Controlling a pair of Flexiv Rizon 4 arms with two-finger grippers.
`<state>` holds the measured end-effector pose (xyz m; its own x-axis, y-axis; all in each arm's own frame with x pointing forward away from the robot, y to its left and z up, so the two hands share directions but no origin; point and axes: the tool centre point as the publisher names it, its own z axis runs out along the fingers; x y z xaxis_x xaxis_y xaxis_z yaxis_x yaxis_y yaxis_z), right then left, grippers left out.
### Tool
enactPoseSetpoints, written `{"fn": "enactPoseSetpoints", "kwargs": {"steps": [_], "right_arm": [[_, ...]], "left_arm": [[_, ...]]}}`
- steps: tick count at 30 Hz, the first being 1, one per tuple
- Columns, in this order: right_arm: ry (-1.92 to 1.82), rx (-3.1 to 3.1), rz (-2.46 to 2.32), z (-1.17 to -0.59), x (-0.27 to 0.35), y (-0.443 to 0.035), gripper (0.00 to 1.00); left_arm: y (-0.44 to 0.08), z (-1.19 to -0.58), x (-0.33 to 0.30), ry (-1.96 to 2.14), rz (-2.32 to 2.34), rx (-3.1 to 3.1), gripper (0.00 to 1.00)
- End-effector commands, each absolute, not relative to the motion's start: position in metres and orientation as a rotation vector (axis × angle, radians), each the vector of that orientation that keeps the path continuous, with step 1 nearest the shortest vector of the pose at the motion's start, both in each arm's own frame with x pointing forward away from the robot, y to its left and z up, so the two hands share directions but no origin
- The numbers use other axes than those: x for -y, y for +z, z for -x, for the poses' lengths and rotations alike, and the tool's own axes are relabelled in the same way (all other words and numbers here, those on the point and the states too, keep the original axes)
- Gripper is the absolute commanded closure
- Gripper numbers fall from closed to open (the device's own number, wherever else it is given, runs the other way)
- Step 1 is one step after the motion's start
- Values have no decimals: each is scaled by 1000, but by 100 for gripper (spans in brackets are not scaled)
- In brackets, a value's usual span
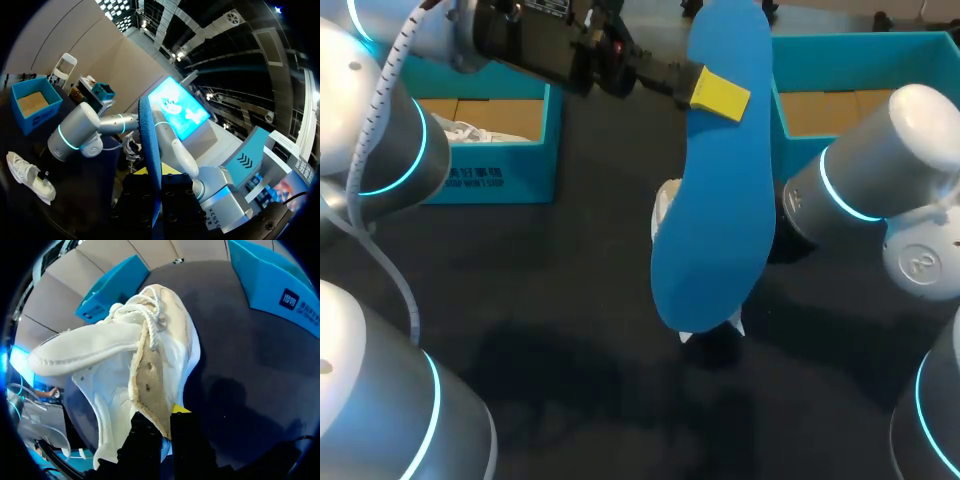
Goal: Take the shoe out of the shoebox, open the shoe tongue, remove and reinsert the insole, then place the shoe into the shoebox
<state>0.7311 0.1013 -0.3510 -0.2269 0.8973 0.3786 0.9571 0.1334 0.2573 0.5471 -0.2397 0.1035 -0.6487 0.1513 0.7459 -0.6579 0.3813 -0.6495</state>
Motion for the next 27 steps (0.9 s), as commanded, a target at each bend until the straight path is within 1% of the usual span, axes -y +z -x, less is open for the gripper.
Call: {"fn": "enactPoseSetpoints", "kwargs": {"steps": [1,7,15,27], "right_arm": [[-622,2248,1954,-733,-99,-348,100],[-624,2261,1963,-738,-97,-355,100],[-607,2248,1974,-741,-115,-369,100],[-629,2187,2097,-727,-120,-391,100]], "left_arm": [[103,-547,240,1350,-438,1882,100],[103,-547,240,1350,-438,1882,100],[103,-547,240,1350,-438,1882,100],[103,-547,240,1350,-438,1882,100]]}}
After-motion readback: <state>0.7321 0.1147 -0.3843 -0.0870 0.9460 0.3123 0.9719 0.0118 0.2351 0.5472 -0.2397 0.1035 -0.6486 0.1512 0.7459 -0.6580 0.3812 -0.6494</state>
